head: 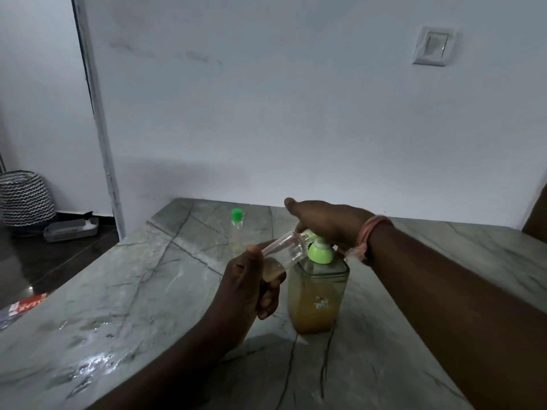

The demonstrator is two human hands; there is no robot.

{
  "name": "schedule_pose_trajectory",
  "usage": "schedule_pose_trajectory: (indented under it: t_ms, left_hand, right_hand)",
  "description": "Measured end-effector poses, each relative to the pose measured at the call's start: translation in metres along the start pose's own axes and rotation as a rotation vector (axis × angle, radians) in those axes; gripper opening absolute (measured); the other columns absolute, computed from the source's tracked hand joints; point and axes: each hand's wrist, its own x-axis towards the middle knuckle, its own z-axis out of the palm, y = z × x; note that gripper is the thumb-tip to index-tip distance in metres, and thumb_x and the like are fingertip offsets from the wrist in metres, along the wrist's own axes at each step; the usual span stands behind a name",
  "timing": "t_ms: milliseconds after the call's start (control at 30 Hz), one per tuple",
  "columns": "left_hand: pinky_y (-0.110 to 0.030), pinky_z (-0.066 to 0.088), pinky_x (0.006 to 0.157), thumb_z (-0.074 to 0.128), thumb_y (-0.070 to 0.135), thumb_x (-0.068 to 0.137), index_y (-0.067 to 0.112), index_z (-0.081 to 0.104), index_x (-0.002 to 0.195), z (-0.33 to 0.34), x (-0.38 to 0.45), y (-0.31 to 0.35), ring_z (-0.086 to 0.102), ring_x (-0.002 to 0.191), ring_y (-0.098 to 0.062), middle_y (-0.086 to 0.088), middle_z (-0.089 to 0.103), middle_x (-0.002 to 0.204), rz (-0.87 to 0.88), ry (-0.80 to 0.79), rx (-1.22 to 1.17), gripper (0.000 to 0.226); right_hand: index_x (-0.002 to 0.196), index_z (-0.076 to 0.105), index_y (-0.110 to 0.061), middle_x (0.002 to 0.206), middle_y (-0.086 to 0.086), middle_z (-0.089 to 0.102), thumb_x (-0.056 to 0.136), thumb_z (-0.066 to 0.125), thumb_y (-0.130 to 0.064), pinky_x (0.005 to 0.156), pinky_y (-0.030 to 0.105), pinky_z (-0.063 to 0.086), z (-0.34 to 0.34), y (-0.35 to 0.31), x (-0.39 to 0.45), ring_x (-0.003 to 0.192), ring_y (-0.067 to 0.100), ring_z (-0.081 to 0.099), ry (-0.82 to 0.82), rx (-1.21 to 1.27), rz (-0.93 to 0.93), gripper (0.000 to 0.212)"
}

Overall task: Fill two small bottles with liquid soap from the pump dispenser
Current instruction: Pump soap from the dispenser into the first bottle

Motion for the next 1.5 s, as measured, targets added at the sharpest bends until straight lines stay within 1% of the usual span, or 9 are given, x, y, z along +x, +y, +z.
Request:
schedule_pose_trajectory:
  t_ms: [200,300,400,600,833,1000,1133,1300,1500]
  left_hand:
    - [-0.021,0.035,0.042,0.056,0.086,0.069,0.021,0.062,0.133,0.002,0.0,0.001,0.038,0.046,-0.009,-0.005,0.049,0.067,-0.009,0.02,-0.012,0.091]
    - [-0.021,0.035,0.042,0.055,0.086,0.07,0.021,0.06,0.135,0.003,-0.002,0.002,0.038,0.046,-0.009,-0.006,0.049,0.069,-0.001,0.023,-0.004,0.093]
    - [-0.021,0.035,0.043,0.054,0.084,0.073,0.022,0.058,0.137,0.003,-0.003,0.004,0.037,0.047,-0.009,-0.007,0.049,0.07,-0.001,0.001,-0.006,0.089]
    - [-0.02,0.036,0.042,0.051,0.081,0.076,0.025,0.061,0.133,0.004,-0.002,0.002,0.038,0.046,-0.007,-0.003,0.05,0.069,0.011,-0.015,-0.02,0.081]
    - [-0.021,0.037,0.043,0.051,0.085,0.072,0.02,0.06,0.134,0.005,-0.003,0.003,0.038,0.046,-0.008,-0.003,0.051,0.068,-0.012,0.009,0.004,0.09]
    - [-0.021,0.037,0.042,0.049,0.082,0.075,0.017,0.062,0.13,0.003,-0.001,0.001,0.038,0.046,-0.008,-0.004,0.051,0.069,-0.012,0.003,0.008,0.086]
    - [-0.021,0.037,0.042,0.05,0.083,0.074,0.021,0.064,0.129,0.005,-0.002,0.003,0.038,0.046,-0.008,-0.003,0.05,0.068,-0.022,-0.004,-0.009,0.085]
    - [-0.022,0.037,0.042,0.052,0.086,0.07,0.022,0.06,0.134,0.004,-0.003,0.002,0.038,0.047,-0.009,-0.006,0.05,0.07,-0.027,0.005,0.001,0.091]
    - [-0.021,0.036,0.042,0.05,0.086,0.071,0.023,0.063,0.132,0.004,-0.001,0.0,0.037,0.047,-0.007,-0.002,0.05,0.068,-0.017,-0.009,-0.01,0.088]
  right_hand:
    - [0.129,0.062,-0.009,0.136,0.013,0.056,0.099,0.01,-0.066,0.099,0.038,0.037,0.009,0.004,0.0,0.118,0.029,0.052,0.133,-0.017,-0.024,0.082]
    - [0.124,0.065,-0.009,0.113,0.011,0.061,0.097,0.012,-0.069,0.082,0.036,0.042,-0.005,0.001,-0.007,0.096,0.028,0.056,0.002,0.03,0.03,0.084]
    - [0.093,0.076,-0.01,0.089,0.015,0.069,0.094,0.019,-0.07,0.072,0.037,0.05,-0.013,0.004,-0.004,0.074,0.028,0.062,-0.09,0.163,0.118,0.083]
    - [0.102,0.071,-0.006,0.102,0.011,0.063,0.104,0.012,-0.052,0.076,0.029,0.037,0.002,0.005,0.003,0.072,0.014,0.053,0.18,-0.001,-0.057,0.075]
    - [0.145,0.046,-0.011,0.148,0.018,0.044,0.1,0.007,-0.062,0.104,0.039,0.036,-0.005,-0.005,-0.008,0.129,0.034,0.047,0.055,-0.146,0.04,0.079]
    - [0.094,0.075,-0.01,0.108,0.011,0.066,0.1,0.007,-0.064,0.087,0.035,0.04,0.006,0.006,-0.003,0.082,0.017,0.056,0.157,0.021,-0.035,0.086]
    - [0.108,0.072,-0.004,0.096,0.011,0.06,0.101,0.006,-0.061,0.077,0.032,0.037,0.004,0.003,-0.006,0.072,0.012,0.051,0.161,-0.061,-0.063,0.088]
    - [0.145,0.047,-0.013,0.15,0.016,0.042,0.098,0.01,-0.067,0.109,0.042,0.033,-0.004,-0.002,-0.006,0.131,0.033,0.044,0.03,-0.103,0.027,0.081]
    - [0.137,0.055,-0.008,0.142,0.017,0.051,0.102,0.012,-0.06,0.099,0.037,0.035,0.005,0.005,0.001,0.125,0.032,0.049,0.137,-0.046,-0.005,0.076]
